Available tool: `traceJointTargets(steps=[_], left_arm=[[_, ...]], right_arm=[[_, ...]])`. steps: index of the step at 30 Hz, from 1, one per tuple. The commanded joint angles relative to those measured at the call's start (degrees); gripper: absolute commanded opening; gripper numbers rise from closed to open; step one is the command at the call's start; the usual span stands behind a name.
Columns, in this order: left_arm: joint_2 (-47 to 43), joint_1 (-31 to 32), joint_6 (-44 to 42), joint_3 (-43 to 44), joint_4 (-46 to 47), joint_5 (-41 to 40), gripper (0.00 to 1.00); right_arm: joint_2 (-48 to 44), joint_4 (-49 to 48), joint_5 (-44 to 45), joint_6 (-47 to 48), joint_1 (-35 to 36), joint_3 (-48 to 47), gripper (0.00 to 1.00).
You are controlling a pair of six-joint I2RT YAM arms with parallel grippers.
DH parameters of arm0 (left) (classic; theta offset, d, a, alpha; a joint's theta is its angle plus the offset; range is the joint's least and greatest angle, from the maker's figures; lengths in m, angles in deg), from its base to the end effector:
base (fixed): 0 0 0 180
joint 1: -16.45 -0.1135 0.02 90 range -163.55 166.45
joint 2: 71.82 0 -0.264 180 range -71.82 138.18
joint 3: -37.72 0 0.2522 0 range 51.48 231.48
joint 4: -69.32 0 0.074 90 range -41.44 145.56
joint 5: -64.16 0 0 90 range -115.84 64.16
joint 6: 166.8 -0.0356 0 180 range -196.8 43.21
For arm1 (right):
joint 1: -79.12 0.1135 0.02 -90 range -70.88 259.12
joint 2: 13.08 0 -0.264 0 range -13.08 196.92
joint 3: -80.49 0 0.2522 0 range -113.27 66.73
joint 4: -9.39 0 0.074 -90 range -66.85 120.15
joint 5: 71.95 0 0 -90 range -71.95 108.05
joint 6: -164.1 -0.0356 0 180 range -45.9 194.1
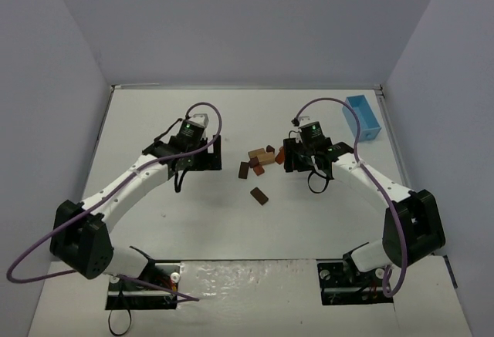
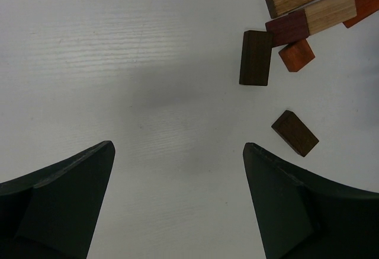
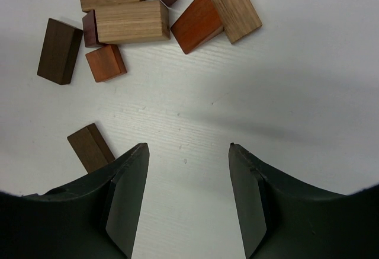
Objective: Build the wood block tower
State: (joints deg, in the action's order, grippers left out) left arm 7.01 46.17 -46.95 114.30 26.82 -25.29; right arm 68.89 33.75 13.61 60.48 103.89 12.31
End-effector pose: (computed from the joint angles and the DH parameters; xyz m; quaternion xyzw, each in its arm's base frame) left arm 0.2592 -0.1484 0.2854 0.0008 0.9230 -0.1949 0.3317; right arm 0.2841 0.1341 0.2472 -0.1042 0.8928 0.1765 0.4011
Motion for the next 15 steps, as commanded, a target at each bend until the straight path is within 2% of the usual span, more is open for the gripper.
traceJointTargets(steps=[1,12,15], left_arm=[[5.36,2.71,2.42,6.53,3.87,-2.37,0.87],[21.84,9.15,2.13,18.74,3.84,-6.00,0.85],[24.49,10.39,3.45,22.61,3.57,-6.56,0.79]], right_arm=[[-2.50,-1.20,-0.67,-1.09,0.11,0.08,0.53],[-5.86,-1.11,0.94,-3.42,0.11,1.83,0.54],[-7.58,-1.00,1.83,-4.22,0.11,2.74,0.54]])
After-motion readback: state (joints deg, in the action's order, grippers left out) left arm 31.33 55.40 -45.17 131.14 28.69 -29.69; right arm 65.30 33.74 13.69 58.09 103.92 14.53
